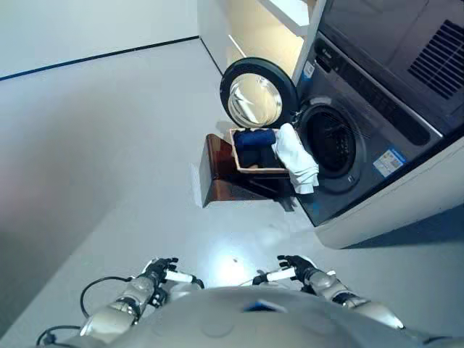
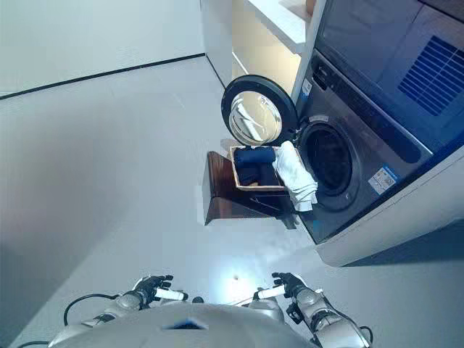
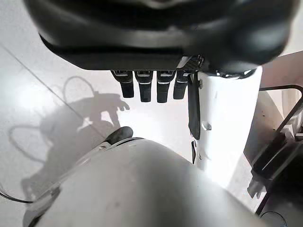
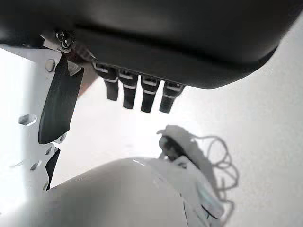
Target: Pick up the clothes and place them into the washing machine
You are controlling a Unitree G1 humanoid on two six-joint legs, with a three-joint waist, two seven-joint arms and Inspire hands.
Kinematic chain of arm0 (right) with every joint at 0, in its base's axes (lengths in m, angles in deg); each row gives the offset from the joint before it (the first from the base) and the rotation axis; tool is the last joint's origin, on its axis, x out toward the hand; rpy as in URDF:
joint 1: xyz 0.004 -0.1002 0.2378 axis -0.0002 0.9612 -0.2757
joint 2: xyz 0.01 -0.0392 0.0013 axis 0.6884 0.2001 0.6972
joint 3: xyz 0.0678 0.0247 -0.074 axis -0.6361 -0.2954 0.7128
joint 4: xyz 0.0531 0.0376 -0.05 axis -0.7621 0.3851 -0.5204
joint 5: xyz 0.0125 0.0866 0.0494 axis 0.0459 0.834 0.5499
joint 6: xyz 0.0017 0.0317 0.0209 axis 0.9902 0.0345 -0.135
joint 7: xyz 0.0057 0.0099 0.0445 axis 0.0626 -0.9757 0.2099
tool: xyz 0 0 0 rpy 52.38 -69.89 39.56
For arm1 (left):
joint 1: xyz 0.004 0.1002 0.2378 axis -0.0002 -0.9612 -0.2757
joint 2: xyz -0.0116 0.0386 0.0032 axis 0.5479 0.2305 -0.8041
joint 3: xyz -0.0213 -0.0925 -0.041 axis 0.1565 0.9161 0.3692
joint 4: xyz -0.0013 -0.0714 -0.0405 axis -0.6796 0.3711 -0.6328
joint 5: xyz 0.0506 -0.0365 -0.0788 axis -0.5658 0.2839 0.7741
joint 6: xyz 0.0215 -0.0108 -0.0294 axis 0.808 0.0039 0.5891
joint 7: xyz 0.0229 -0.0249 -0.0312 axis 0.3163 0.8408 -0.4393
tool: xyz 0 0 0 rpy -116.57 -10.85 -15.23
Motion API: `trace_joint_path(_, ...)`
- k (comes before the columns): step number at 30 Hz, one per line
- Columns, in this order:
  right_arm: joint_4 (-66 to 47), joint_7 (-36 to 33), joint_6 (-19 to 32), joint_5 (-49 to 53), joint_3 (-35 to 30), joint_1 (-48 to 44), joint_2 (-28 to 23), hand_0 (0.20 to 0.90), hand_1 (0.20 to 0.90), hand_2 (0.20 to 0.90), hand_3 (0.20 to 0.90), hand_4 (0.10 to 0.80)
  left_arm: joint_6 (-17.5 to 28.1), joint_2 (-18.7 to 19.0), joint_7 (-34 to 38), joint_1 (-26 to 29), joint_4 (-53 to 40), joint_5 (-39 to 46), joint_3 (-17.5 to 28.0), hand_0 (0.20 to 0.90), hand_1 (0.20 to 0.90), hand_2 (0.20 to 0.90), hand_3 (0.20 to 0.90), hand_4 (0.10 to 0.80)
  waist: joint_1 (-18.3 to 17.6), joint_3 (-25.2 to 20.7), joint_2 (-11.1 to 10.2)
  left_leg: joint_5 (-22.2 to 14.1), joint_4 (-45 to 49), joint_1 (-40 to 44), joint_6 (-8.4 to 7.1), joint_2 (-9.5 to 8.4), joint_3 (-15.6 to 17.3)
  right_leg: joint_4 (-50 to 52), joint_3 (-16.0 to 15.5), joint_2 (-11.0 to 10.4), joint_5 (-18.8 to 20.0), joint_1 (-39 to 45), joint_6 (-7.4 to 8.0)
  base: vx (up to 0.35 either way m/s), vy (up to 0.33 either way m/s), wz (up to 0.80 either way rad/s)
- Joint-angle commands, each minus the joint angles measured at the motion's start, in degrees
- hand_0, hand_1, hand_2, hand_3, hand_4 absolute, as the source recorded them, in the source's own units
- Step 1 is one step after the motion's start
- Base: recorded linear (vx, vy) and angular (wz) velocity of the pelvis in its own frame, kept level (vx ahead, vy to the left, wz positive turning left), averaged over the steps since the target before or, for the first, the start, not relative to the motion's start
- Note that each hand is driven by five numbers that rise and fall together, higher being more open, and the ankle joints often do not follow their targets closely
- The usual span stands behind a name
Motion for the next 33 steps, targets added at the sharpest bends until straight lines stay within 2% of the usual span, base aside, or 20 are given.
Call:
trace_joint_path(1,1.46,1.80,0.37,-0.61,4.25,-2.16,-0.44,0.900,0.900,0.900,0.900,0.800,0.85,-1.45,1.27,4.31,3.41,-0.37,-0.16,0.900,0.900,0.900,0.900,0.800,-0.56,1.18,-0.61,-3.27,-0.37,0.21,-2.46,-0.84,-1.80,0.55,-2.29,0.75,-0.23,-0.10,0.36,0.000,0.000,0.00)
trace_joint_path(12,1.25,1.26,0.68,-0.39,3.67,-1.60,-0.58,0.900,0.900,0.900,0.900,0.800,1.50,-1.43,1.77,4.30,1.86,3.08,1.37,0.900,0.900,0.900,0.900,0.800,-0.39,1.25,-0.64,-3.19,-0.37,0.24,-2.47,-0.83,-1.96,0.57,-2.55,0.60,-0.24,0.02,0.39,0.000,0.000,0.00)
trace_joint_path(33,0.85,0.46,0.89,-0.10,3.09,-1.78,-0.81,0.900,0.900,0.900,0.900,0.800,2.19,-1.22,3.42,4.45,0.35,3.47,1.59,0.900,0.900,0.900,0.900,0.800,-0.32,1.62,-0.73,-3.33,-0.37,0.18,-2.17,-1.19,-2.12,0.65,-2.44,0.35,-0.10,-0.13,0.56,0.000,0.000,0.00)
